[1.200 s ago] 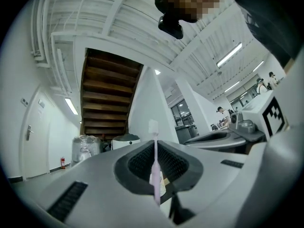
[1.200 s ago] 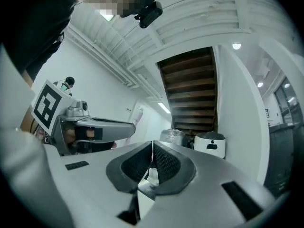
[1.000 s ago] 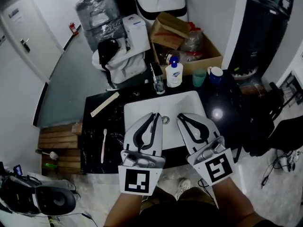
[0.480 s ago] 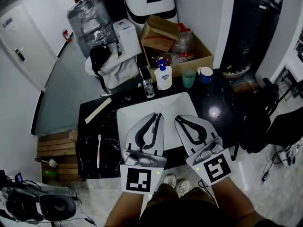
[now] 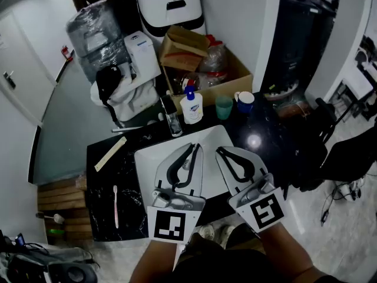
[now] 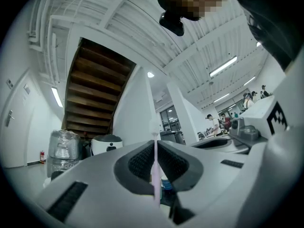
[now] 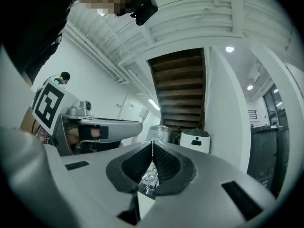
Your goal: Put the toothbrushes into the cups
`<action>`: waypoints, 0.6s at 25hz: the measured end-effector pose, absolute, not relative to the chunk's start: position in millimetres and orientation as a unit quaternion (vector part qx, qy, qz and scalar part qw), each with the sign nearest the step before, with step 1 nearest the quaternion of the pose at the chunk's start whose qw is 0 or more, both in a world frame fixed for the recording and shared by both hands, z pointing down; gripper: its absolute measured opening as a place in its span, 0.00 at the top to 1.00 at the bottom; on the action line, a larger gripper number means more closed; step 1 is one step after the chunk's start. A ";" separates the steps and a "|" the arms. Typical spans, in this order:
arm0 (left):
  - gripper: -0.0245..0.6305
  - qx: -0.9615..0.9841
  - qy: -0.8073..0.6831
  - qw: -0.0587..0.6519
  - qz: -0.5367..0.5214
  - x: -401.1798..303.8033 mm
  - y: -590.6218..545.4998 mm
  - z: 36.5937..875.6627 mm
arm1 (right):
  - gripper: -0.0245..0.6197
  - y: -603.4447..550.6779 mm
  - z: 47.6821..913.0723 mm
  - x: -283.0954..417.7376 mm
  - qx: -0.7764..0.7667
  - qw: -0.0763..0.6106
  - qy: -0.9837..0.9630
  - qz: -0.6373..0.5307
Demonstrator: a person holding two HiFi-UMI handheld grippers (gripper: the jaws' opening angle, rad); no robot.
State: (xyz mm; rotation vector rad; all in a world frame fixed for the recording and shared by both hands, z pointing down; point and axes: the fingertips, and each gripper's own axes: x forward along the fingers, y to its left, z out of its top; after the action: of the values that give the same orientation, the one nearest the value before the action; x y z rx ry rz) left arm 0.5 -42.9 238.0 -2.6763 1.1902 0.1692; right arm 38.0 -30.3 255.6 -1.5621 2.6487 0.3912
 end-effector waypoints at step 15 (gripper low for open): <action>0.93 -0.897 0.431 0.082 0.054 128.8 -119.7 251.2 | 0.91 -100.6 269.0 159.5 -0.468 0.042 0.879 0.086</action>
State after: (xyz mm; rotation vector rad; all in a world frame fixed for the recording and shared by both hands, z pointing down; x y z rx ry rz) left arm 128.8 -119.7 251.2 -2.6806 1.2865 0.1628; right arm 159.5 -100.6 269.0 -1.4323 2.6886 0.2625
